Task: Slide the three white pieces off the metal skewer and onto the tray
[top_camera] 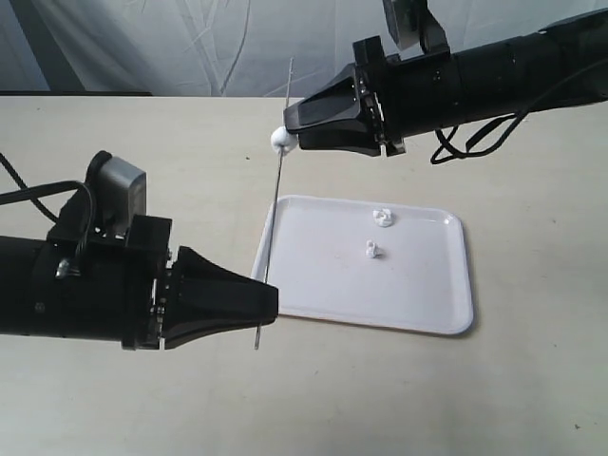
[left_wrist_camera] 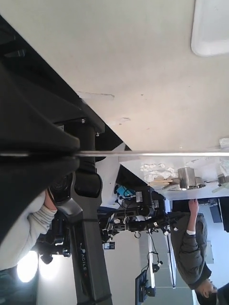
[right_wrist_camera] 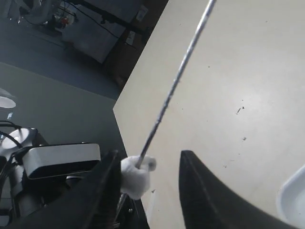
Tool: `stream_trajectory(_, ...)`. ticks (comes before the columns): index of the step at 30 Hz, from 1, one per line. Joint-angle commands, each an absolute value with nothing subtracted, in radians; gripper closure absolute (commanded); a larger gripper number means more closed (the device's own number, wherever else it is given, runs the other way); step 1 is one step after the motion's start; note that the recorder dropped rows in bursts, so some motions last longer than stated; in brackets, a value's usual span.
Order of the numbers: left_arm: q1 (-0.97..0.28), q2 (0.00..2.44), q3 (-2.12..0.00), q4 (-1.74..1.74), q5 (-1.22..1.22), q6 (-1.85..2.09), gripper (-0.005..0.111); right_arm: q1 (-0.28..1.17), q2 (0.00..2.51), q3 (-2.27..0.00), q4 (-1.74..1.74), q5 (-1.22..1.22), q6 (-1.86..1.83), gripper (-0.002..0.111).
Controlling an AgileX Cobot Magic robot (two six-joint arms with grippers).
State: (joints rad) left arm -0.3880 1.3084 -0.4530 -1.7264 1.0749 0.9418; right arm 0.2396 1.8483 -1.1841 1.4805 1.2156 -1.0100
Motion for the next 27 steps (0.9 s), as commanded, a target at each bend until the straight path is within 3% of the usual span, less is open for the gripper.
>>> stream_trajectory(1, -0.393, 1.304, -0.486, -1.744, 1.066, 0.924, 0.107, 0.241, 1.843, -1.180, 1.485, 1.221, -1.021, 0.070)
stream_trajectory(23, -0.393, 1.304, -0.491, -1.744, 1.012, 0.916, 0.107, 0.278, 1.843, -1.180, 1.510, 1.221, -1.017, 0.070)
stream_trajectory(27, -0.393, 1.304, -0.491, -1.744, 1.012, 0.916, 0.107, 0.280, 1.843, -1.180, 1.510, 1.221, -1.017, 0.086)
